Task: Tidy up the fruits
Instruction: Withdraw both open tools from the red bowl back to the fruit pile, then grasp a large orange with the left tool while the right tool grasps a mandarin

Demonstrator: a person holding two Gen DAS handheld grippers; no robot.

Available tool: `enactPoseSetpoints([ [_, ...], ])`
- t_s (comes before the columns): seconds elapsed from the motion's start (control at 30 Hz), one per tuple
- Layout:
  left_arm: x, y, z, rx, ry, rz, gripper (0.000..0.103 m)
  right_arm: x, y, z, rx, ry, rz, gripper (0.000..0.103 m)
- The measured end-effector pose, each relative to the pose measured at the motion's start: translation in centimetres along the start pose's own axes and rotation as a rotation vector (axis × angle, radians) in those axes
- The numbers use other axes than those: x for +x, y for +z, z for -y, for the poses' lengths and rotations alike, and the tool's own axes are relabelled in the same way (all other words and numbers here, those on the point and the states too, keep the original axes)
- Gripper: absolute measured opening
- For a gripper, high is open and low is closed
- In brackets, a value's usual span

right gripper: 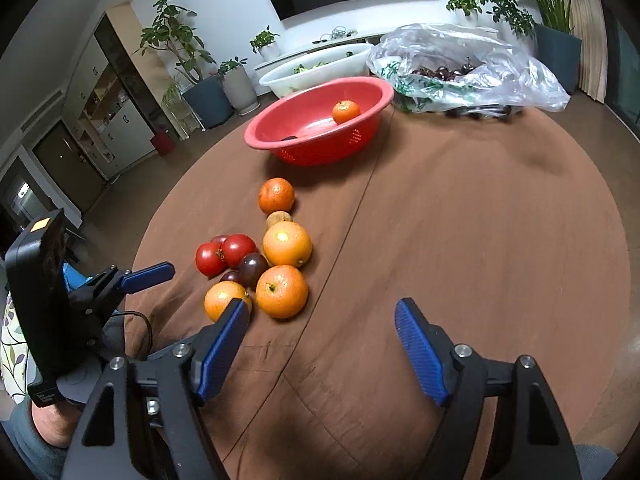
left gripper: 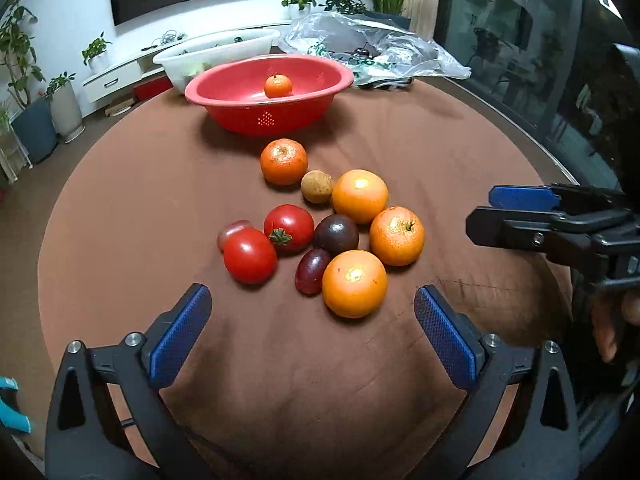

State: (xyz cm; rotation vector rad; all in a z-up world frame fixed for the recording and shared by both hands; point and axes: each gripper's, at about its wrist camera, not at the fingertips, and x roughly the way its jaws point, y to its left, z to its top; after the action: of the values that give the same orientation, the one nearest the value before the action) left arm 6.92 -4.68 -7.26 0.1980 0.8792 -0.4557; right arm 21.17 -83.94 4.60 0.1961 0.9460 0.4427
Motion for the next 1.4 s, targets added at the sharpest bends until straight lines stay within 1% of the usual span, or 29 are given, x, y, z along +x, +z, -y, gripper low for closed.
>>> enactPoseSetpoints([
  [0.07,0.4,0.4,0.1,-0.006,0.002,0.006,0.100,0.0,-0.1,0.0,0.008,-0.004,0.005,0.078],
  [0.13,0.5,0.5,0.2,-0.008,-0.001,0.001,0.085,-0.1,-0.4,0.1,0.017,-0.005,0.007,0.078],
  [0.2,0.8,0.9,0.3,-0.005,-0.001,-0.004,0.077,-0.1,-0.5,0.3,0.026,-0.007,0.010,0.078],
  [0.23,0.9,1.0,0.3,-0.004,0.001,-0.007,0.070,-0.1,-0.6,0.3,0.028,-0.007,0.009,0.078],
  [0.4,1.6,1.3,0.7,0.004,-0.002,-0.013,0.064,0.0,-0.7,0.3,0.031,-0.007,0.005,0.078],
  [0.47,1.9,1.4,0.8,0.004,0.001,-0.017,0.063,0.1,-0.8,0.4,0.033,-0.007,0.001,0.078],
  [0.5,2.0,1.4,0.9,0.007,0.001,-0.016,0.061,0.1,-0.9,0.4,0.035,-0.007,-0.001,0.078],
  [0.6,2.1,1.5,1.2,0.017,-0.024,-0.014,0.048,0.1,-1.1,0.3,0.033,-0.008,-0.002,0.078],
  [0.73,2.1,1.5,1.3,0.022,-0.037,-0.009,0.045,0.2,-1.0,0.3,0.031,-0.011,-0.001,0.078],
  [0.83,1.8,1.4,1.0,0.014,-0.061,-0.001,0.040,0.3,-1.0,0.4,0.033,-0.011,-0.007,0.078],
  [1.1,1.5,1.4,0.8,-0.007,-0.120,0.013,0.033,0.6,-1.0,0.0,0.019,-0.016,-0.020,0.078],
  [1.4,1.0,0.6,0.5,-0.024,-0.160,0.006,0.033,0.9,-0.8,-0.2,0.012,-0.022,-0.032,0.078],
])
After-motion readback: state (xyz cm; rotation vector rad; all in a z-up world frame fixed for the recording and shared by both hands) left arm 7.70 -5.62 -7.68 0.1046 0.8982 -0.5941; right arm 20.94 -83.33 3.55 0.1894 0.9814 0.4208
